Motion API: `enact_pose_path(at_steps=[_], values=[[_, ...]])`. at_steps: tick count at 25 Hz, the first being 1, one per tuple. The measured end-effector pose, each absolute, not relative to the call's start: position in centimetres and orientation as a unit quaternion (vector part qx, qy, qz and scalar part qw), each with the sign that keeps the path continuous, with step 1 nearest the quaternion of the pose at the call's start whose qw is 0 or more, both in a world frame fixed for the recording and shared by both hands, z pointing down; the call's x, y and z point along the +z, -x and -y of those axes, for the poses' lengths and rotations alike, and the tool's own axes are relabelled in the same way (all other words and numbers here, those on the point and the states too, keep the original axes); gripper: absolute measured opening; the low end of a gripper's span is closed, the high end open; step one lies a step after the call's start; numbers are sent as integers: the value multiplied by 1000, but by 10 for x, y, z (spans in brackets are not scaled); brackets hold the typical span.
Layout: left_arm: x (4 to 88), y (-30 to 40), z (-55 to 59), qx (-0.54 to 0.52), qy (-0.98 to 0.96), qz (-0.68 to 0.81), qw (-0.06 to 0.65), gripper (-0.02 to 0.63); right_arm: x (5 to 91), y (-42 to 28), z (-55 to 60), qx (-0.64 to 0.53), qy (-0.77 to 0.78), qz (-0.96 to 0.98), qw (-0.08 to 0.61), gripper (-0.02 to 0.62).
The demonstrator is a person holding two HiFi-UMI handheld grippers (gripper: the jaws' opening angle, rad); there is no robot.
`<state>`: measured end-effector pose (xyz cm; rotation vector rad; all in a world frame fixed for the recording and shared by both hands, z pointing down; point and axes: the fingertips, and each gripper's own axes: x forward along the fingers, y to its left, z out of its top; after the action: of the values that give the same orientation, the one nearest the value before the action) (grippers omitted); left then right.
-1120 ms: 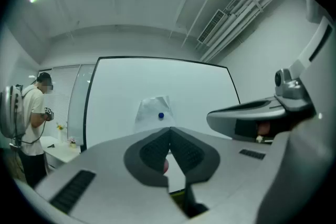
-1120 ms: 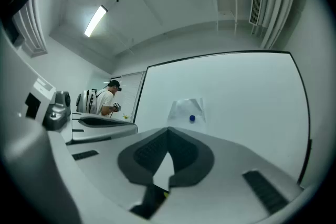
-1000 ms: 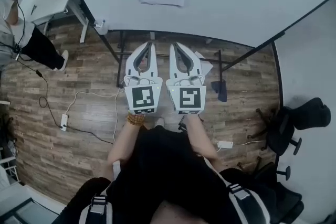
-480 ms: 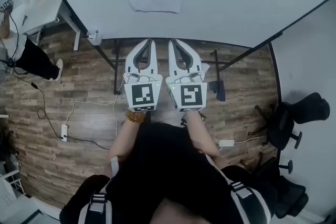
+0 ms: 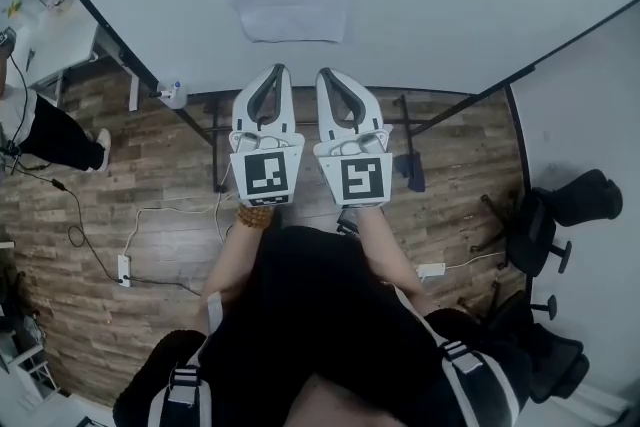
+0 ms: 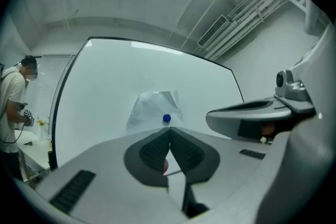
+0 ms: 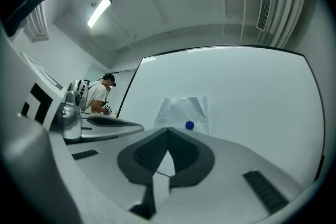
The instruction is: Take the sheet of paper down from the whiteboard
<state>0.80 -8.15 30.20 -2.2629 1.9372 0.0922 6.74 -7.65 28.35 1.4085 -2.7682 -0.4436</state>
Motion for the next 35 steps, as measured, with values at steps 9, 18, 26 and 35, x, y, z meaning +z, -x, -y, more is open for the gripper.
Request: enact_pose_path(at_steps=[9, 18, 26, 35], values=[[304, 14, 106, 42, 770, -632, 71, 9, 277, -51, 104, -142, -463, 875, 11, -2], [314, 38, 129, 50, 786, -614, 60, 9, 282, -33, 131, -152, -480, 864, 27, -1], [327, 56, 145, 51, 809, -582, 59, 9, 284, -19, 147, -162, -515, 841, 35, 0], [341, 71, 165, 46, 815, -574, 60, 11, 303, -14, 173, -166, -523, 834, 60, 0]])
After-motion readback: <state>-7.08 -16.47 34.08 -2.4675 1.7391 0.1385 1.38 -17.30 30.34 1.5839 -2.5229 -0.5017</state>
